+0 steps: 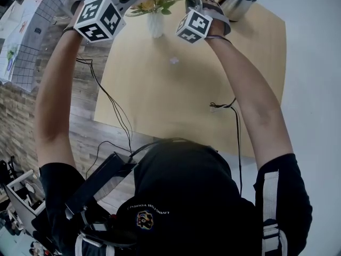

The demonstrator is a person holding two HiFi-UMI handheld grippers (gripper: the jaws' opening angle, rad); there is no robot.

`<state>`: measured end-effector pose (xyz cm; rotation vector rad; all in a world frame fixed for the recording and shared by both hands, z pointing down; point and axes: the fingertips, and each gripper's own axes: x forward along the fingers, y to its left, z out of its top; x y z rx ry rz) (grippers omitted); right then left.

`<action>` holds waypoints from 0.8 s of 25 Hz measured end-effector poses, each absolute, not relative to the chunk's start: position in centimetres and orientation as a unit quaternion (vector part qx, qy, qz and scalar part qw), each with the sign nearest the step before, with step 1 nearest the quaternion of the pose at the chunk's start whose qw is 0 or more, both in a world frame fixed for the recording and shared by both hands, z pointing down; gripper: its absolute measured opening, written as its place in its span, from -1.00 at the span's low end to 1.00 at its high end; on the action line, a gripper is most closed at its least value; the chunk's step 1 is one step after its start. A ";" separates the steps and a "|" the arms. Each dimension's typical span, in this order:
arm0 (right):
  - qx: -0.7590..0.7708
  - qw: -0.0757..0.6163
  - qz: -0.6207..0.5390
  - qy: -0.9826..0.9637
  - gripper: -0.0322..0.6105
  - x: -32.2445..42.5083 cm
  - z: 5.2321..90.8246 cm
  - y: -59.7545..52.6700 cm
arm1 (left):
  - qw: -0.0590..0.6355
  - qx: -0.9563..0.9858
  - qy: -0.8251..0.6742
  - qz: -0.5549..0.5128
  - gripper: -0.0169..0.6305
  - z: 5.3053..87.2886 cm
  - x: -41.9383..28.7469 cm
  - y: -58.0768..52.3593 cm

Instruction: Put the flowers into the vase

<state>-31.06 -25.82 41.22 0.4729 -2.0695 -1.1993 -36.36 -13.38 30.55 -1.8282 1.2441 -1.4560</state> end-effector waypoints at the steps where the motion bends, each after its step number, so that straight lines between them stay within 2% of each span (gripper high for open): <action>1: 0.182 0.345 -0.462 -0.796 -0.82 -31.0 41.3 -25.8 | 0.244 -0.670 0.456 -0.532 -0.94 30.6 -36.4 -13.3; 20: 0.157 0.372 -0.461 -0.790 -0.82 -30.3 43.2 -25.5 | 0.248 -0.664 0.464 -0.531 -0.94 31.2 -36.7 -12.9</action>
